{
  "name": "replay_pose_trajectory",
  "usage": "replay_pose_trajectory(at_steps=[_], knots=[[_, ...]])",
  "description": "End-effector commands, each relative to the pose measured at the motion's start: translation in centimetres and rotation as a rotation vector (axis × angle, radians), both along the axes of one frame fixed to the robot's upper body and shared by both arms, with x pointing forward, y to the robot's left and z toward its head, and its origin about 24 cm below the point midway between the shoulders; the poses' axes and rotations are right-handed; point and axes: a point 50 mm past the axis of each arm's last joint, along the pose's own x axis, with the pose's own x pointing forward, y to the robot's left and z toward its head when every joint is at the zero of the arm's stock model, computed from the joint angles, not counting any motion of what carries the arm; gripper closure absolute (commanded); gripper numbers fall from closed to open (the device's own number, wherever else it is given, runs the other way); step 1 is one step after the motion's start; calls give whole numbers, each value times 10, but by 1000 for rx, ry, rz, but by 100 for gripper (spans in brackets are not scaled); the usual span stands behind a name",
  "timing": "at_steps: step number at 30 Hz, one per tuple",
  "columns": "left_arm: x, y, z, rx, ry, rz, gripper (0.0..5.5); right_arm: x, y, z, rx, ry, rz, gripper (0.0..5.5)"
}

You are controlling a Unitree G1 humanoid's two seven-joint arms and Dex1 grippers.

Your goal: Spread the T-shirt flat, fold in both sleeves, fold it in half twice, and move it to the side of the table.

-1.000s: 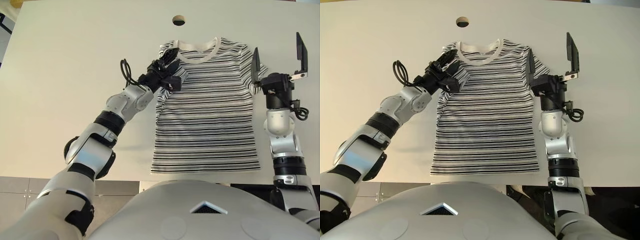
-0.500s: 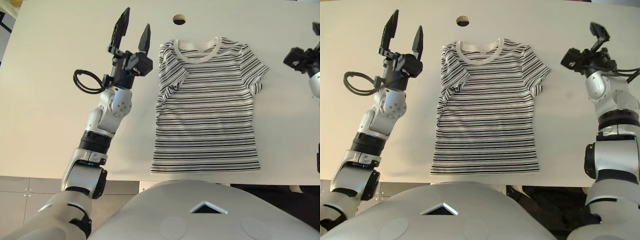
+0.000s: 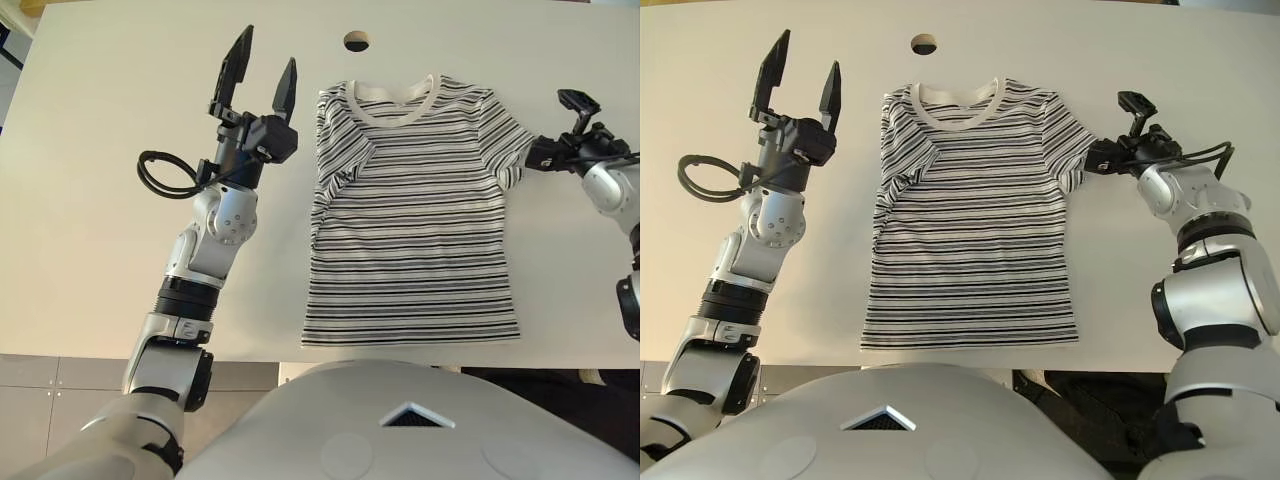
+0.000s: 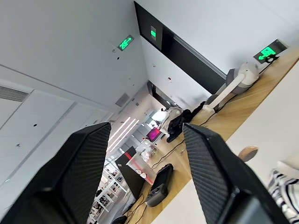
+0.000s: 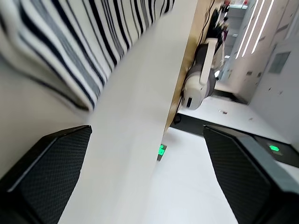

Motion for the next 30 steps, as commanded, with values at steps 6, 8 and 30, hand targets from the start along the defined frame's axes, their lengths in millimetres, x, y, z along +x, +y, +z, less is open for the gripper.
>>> replay_pose_trajectory(at_steps=[6, 8, 30], knots=[[-5, -9, -9, 44, 44, -55, 264, -7, 24, -22, -38, 102, 142, 109], [-5, -10, -10, 47, 47, -64, 264, -7, 25, -23, -38, 104, 147, 109], [-10, -19, -10, 52, 59, -105, 261, -16, 2, -27, -19, 179, -17, 456]])
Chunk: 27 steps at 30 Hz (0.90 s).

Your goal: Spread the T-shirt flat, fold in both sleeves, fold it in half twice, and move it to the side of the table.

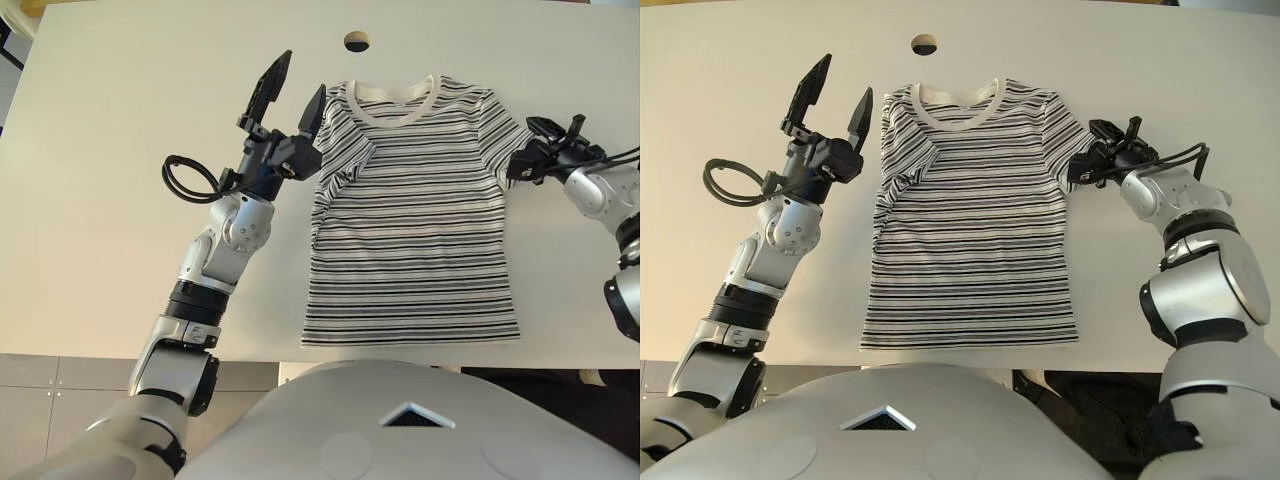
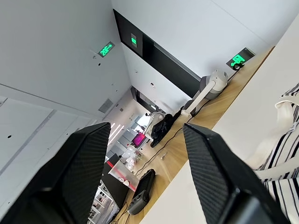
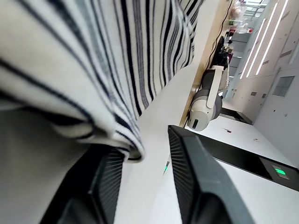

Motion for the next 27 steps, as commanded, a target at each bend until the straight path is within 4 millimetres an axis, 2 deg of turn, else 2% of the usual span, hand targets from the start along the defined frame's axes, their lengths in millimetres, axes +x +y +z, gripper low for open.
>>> replay_pose_trajectory(at_steps=[1, 6, 13, 21, 27], knots=[[-4, -3, -1, 11, 11, -25, 261, -15, -8, -16, -24, 98, -37, 475], [-6, -5, -1, 9, 14, -37, 261, -16, -8, -18, -16, 108, -41, 535], [-8, -8, -1, 8, 17, -50, 261, -15, -5, -16, 13, 86, -26, 535], [-10, -7, -4, 6, 28, -51, 261, -6, -5, 17, 296, -185, -53, 535], [-13, -6, -9, 15, 45, -54, 261, -2, 1, 34, 395, -306, -16, 535]])
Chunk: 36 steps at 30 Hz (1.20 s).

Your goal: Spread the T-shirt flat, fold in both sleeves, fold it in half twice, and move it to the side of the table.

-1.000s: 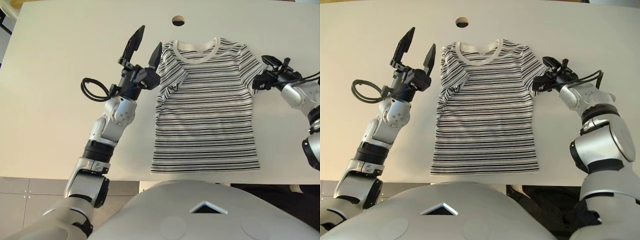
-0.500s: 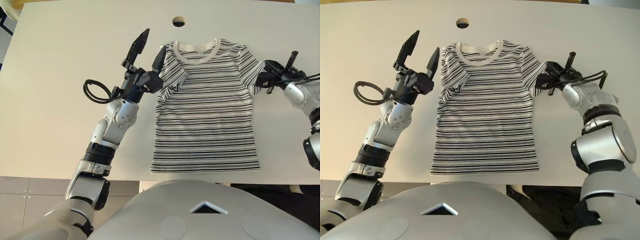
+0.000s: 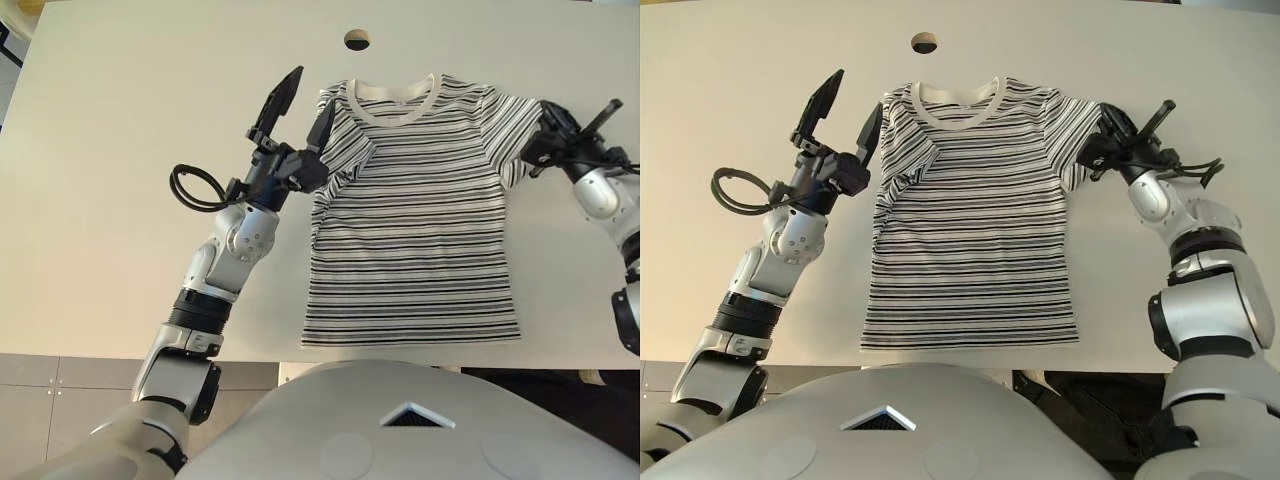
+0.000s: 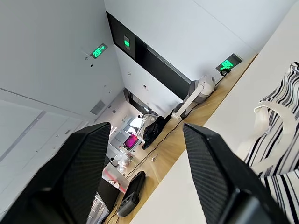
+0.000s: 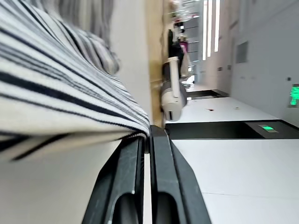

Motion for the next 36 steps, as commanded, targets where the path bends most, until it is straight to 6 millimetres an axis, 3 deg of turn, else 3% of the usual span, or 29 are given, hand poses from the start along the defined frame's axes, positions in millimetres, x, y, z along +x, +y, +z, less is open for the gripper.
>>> replay_pose_trajectory(at_steps=[1, 7, 21, 25, 34, 36], knots=[[-2, 0, -4, 20, 21, -12, 261, 2, 2, 13, 33, -70, 26, 535], [-4, -2, -7, 22, 32, -18, 261, 2, 24, 11, 28, -67, 132, 535], [-3, -8, -10, 30, 49, -40, 261, -3, 105, 9, -60, -43, 448, 535], [-2, -7, -10, 34, 51, -42, 261, -7, 101, 1, -85, 29, 447, 484], [3, 4, -4, 92, 39, -54, 261, -12, 87, 9, -74, 27, 408, 333], [-10, 3, -11, 180, 73, -154, 261, -21, 80, 20, -6, -3, 399, 290]])
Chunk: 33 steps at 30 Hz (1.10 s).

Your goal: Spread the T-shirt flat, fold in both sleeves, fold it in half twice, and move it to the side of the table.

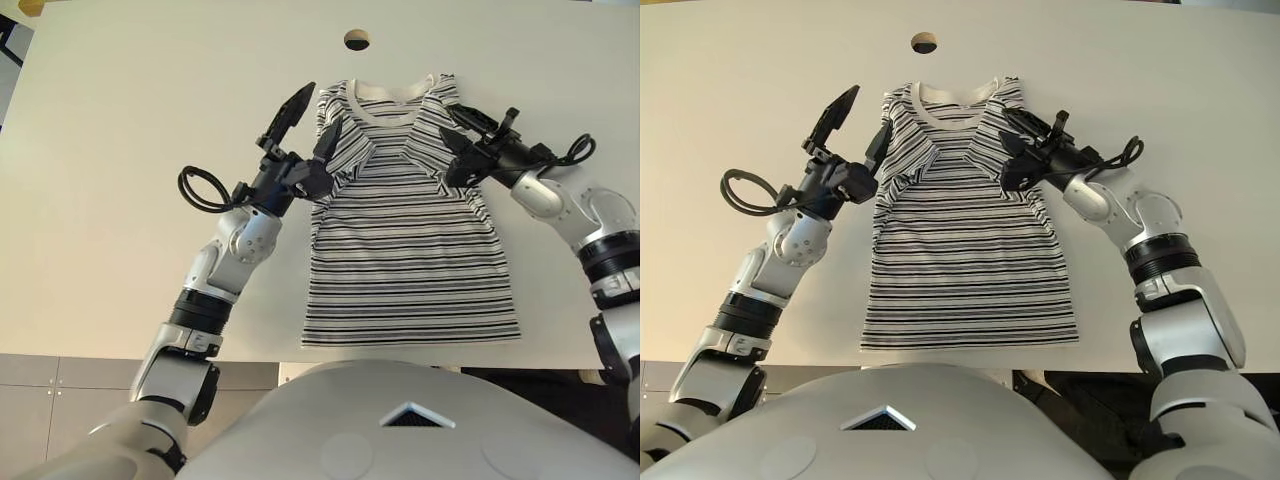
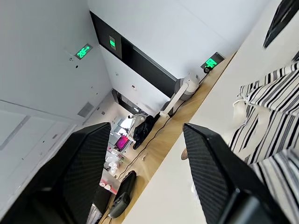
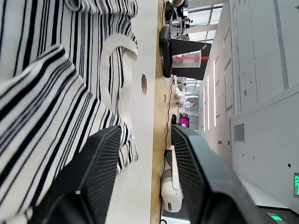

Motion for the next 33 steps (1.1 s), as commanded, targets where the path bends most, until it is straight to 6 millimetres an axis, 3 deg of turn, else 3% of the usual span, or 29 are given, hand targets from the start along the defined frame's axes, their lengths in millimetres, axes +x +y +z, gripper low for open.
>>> replay_pose_trajectory(at_steps=[1, 2, 5, 10, 15, 17, 21, 25, 30, 33], knots=[[-20, -1, -10, 167, 57, -188, 261, -18, -15, 22, 131, -16, -25, 274], [-31, -1, -15, 213, 85, -263, 261, -30, -18, 29, 201, -5, -24, 250], [-60, -3, -25, 365, 161, -500, 261, -61, -22, 49, 348, 13, -3, 247], [-82, -1, -42, 547, 300, -730, 261, -72, -16, 75, 450, -30, -15, 247], [-84, 28, -55, 703, 405, -693, 261, -82, -8, 71, 414, 26, 5, 247], [-95, 38, -53, 704, 438, -694, 261, -92, -9, 62, 376, 91, 11, 247], [-99, 42, -45, 665, 423, -661, 261, -100, -12, 56, 334, 139, -4, 247], [-93, 31, -29, 574, 333, -634, 261, -104, -14, 54, 320, 138, -15, 247], [-73, 21, 28, 257, 90, -481, 261, -117, -9, 46, 274, 134, 17, 247], [-64, 43, 43, 258, 57, -345, 261, -138, -22, 39, 180, 254, 12, 247]])
